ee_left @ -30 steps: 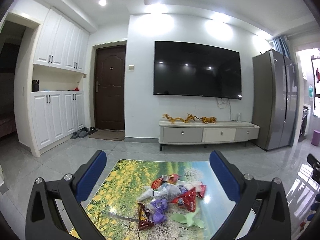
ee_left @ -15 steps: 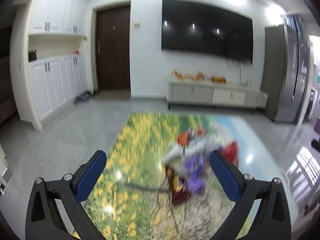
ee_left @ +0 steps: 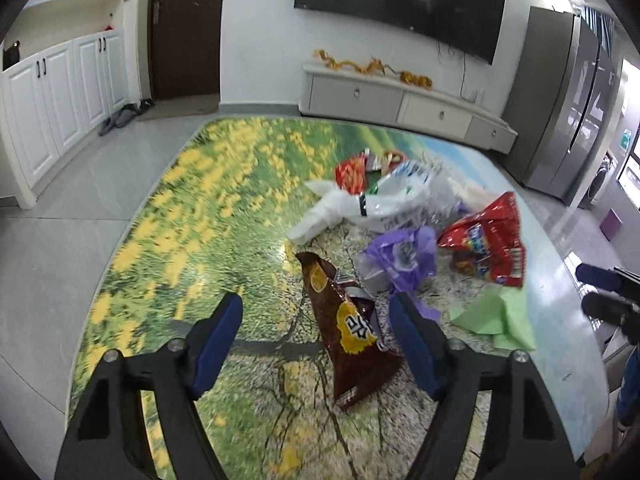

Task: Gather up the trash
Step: 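Grasp brown snack wrapper with left tool while right tool grasps red chip bag, then carry both wrappers over the trash bin and open both tools, then return to table and grasp purple plastic bag with left tool, then grasp white tissue with right tool while left tool holds purple bag, then carry purple bag and tissue to the bin and open both tools, then return to table and grasp white plastic bag with left tool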

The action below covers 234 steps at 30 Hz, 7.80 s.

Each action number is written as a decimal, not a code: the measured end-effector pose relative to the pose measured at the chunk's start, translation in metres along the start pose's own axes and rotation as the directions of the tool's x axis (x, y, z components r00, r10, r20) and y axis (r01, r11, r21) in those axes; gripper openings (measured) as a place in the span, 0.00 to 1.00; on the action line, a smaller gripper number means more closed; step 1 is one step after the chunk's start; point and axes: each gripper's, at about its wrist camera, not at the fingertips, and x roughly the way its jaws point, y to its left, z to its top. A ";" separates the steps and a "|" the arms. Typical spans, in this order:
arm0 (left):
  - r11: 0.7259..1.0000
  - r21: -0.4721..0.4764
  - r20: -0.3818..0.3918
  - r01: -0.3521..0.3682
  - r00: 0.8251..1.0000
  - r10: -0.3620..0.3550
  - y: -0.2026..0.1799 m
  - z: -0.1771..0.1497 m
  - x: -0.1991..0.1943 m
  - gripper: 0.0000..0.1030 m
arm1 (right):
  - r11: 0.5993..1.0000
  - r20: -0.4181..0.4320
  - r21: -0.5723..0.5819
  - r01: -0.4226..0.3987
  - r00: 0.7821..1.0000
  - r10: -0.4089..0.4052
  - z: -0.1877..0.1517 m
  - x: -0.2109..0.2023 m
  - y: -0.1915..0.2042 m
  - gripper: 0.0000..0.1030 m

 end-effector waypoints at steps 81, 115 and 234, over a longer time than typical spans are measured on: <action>0.815 0.290 -0.317 0.501 0.854 -0.413 -0.462 0.063 0.104 0.43 | 0.676 -0.022 0.671 0.306 0.919 -0.393 -0.121 -0.104 -0.373 0.41; 0.989 0.050 -0.084 0.141 0.987 -0.137 -0.037 0.012 0.002 0.43 | 0.984 0.038 0.115 0.137 0.989 -0.142 0.029 -0.030 -0.053 0.47; 0.924 0.169 0.038 0.343 0.935 -0.353 -0.153 0.067 -0.076 0.53 | 0.954 0.272 0.244 0.177 0.931 -0.242 0.016 -0.179 -0.113 0.46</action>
